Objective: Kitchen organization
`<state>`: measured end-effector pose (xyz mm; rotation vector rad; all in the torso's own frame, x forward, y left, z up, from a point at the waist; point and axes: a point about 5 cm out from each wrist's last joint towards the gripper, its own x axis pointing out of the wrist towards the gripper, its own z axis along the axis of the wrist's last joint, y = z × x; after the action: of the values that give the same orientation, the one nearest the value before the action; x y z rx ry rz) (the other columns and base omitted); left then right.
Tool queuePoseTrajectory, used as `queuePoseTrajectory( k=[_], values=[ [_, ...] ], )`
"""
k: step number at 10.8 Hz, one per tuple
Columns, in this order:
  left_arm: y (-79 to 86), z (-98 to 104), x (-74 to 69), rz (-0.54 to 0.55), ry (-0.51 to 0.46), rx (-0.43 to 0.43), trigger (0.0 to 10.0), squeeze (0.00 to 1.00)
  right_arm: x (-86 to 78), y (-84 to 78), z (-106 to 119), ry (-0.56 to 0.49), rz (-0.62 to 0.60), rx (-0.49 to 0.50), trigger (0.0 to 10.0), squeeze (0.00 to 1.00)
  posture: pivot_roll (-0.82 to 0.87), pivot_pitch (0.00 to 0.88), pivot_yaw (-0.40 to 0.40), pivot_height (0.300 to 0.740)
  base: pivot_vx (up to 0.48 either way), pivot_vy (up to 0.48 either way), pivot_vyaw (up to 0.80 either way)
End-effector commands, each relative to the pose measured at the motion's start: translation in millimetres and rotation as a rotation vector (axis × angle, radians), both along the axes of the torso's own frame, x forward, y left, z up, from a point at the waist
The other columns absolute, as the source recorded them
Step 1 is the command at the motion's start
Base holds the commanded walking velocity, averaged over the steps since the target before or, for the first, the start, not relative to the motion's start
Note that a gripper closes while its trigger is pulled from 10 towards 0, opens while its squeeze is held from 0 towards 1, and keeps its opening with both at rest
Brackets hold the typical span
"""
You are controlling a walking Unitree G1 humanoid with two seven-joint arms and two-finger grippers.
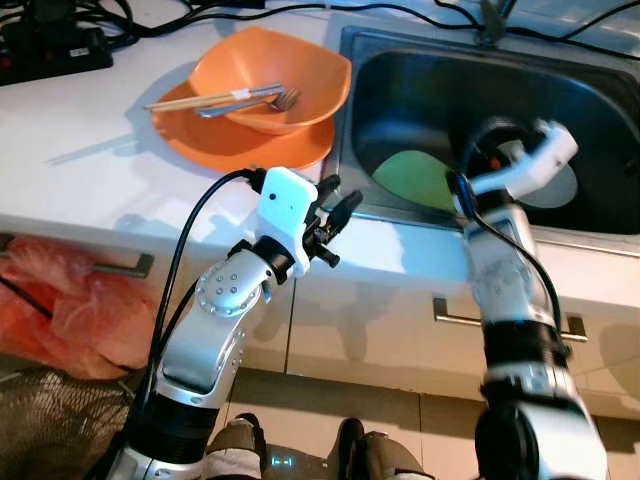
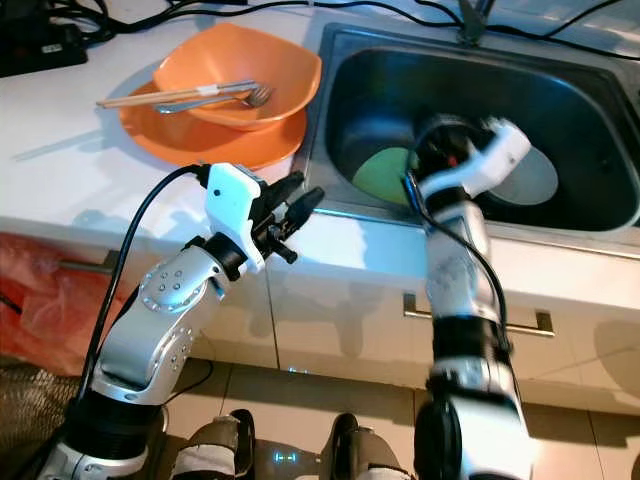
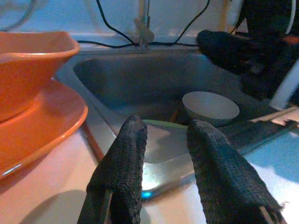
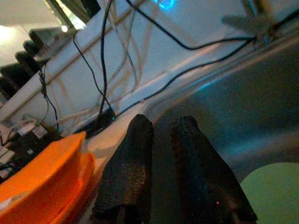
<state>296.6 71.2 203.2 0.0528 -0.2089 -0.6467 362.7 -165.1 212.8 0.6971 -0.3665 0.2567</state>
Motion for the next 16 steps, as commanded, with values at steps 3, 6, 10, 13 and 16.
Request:
queuePoseTrajectory(
  k=[3,6,10,13,16],
  values=[
    [-4.3,-10,-1.8,0.002,0.026,-0.006,10.0,0.0,-18.3,13.4,2,-0.042,0.117,-0.051,10.0,0.0,0.21,0.194,-0.075,0.74,0.0,0.0,0.0],
    [-7.2,-13,-4.0,-0.015,0.031,-0.015,10.0,0.0,-43.7,15.1,-19,-0.06,0.301,-0.249,10.0,0.0,0.2,0.19,-0.077,0.74,0.0,0.0,0.0],
    [-5.8,-15,-4.1,-0.006,0.034,-0.004,10.0,0.0,-42.0,-2.9,-36,-0.002,0.276,-0.391,10.0,0.0,0.2,0.21,-0.083,0.74,0.0,0.0,0.0],
    [-1.9,-17,-3.4,0.022,0.039,-0.005,10.0,0.0,-41.1,5.1,-39,-0.027,0.312,-0.41,10.0,0.0,0.21,0.215,-0.083,0.74,0.0,0.0,0.0],
    [4.4,-20,-3.9,0.06,0.046,-0.019,10.0,0.0,-50.1,17.4,-51,-0.024,0.404,-0.433,10.0,0.0,0.22,0.224,-0.084,0.74,0.0,0.0,0.0]
  ],
)
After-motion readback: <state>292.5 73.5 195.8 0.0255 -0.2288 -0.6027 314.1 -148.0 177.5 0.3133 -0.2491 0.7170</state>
